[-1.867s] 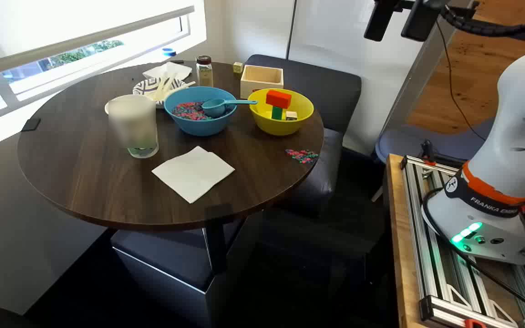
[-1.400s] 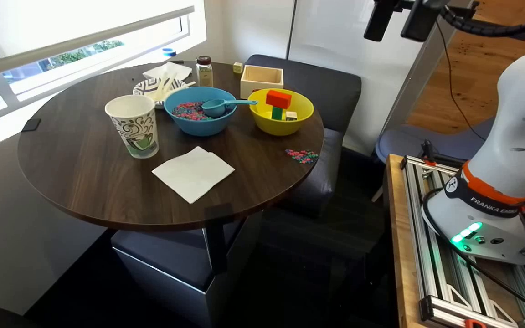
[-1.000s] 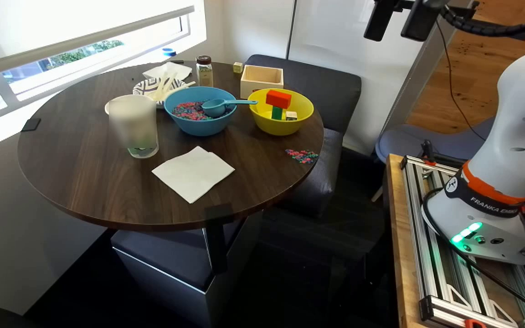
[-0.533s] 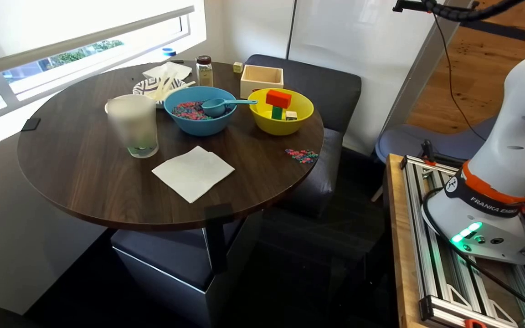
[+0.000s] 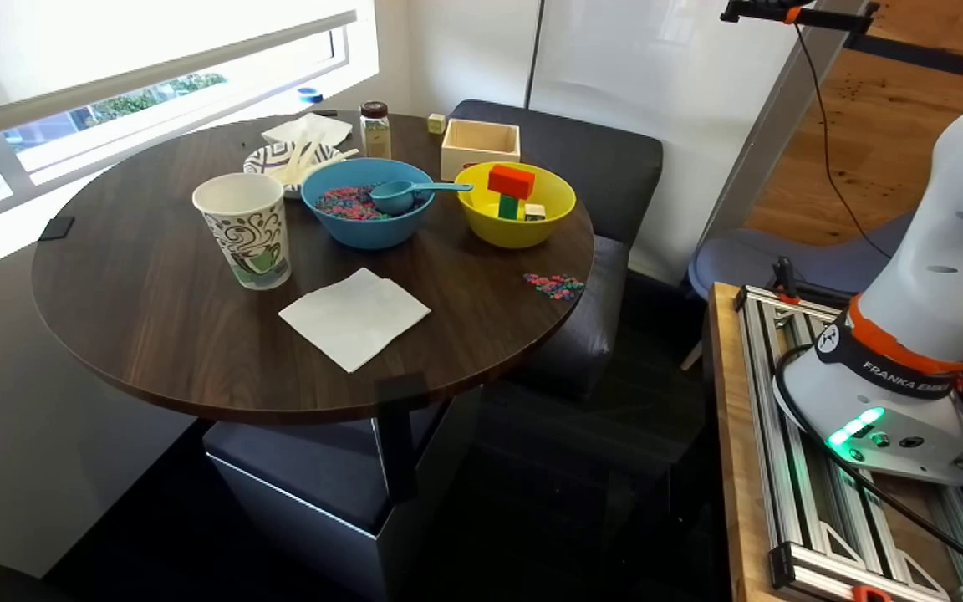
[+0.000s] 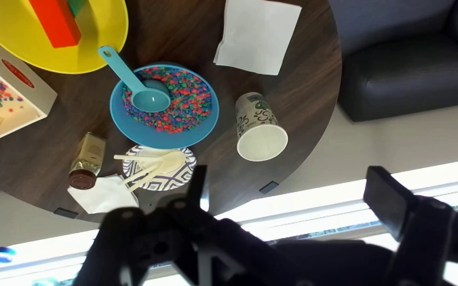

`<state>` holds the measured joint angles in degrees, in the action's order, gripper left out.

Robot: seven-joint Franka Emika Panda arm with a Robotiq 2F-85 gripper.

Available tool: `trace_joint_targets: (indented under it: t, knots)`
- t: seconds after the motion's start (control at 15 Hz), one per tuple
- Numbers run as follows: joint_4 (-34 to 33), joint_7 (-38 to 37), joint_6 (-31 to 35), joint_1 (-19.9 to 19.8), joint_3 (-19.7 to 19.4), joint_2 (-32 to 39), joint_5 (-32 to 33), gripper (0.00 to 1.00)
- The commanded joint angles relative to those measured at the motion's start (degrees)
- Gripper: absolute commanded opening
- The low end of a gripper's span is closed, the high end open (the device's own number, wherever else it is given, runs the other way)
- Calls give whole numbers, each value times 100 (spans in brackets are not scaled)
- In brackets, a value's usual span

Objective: Remove the blue scoop from the blue bowl put it in the yellow bowl

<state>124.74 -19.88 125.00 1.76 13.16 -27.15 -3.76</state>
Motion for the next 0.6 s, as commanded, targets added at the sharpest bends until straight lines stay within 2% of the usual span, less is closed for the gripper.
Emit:
trace_joint_targets:
  t: [0.0,0.13,0.27,0.53]
  knots:
    - [7,-84,-53,77,-70,35,-5,100]
    - [66,-203,-83,11,-123,57,-24,100]
    - [100,94,-108,174,-306,127,-304,100]
    - [116,-606,-141,-52,41,525,224,100]
